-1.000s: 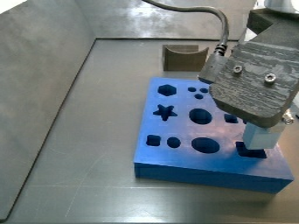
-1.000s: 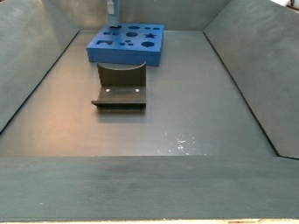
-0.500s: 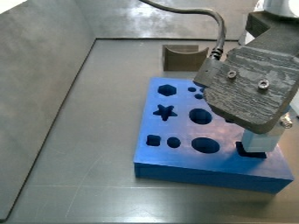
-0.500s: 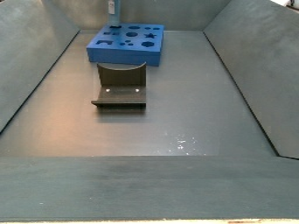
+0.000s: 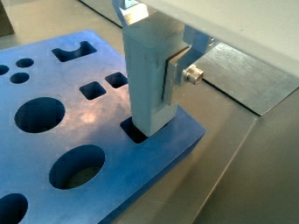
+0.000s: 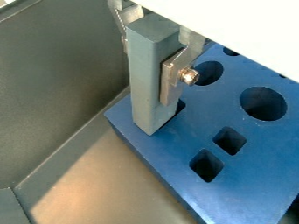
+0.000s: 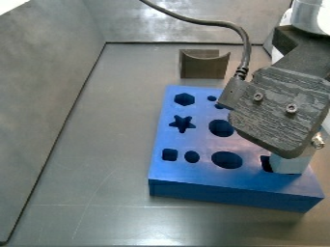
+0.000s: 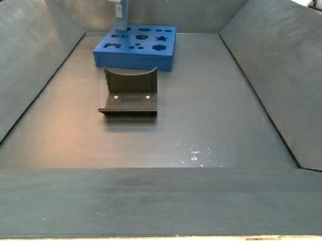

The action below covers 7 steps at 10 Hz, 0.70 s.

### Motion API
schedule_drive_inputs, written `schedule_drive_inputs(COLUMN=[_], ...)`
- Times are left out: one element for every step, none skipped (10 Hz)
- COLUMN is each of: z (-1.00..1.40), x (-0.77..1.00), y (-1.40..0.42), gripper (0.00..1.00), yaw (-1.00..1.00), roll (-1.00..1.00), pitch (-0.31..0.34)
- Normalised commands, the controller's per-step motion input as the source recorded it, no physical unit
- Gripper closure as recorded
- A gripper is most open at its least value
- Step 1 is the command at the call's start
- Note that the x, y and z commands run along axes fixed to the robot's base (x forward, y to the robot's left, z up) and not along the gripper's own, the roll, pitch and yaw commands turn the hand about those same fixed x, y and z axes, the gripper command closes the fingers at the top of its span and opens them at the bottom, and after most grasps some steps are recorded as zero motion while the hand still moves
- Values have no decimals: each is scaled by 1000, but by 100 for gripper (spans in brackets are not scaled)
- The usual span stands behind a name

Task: Pick up the rectangle object. Move to above the board. Insert the rectangle object.
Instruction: Insert the rectangle object.

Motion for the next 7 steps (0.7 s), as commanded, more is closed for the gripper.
schedule_drive_inputs(z=[-71,0,0,0,0,-74,-643], x=[-103,-317,-354,-123,0,0,240], y=[123,480,411,117,0,-40,-351], gripper=[100,100,100,100,100,100,100], yaw=[37,0,-17,0,-40,-6,0], roll=[140,-274,-363,-80,11,169,651], pitch=[251,0,-183,-34,0,66,89])
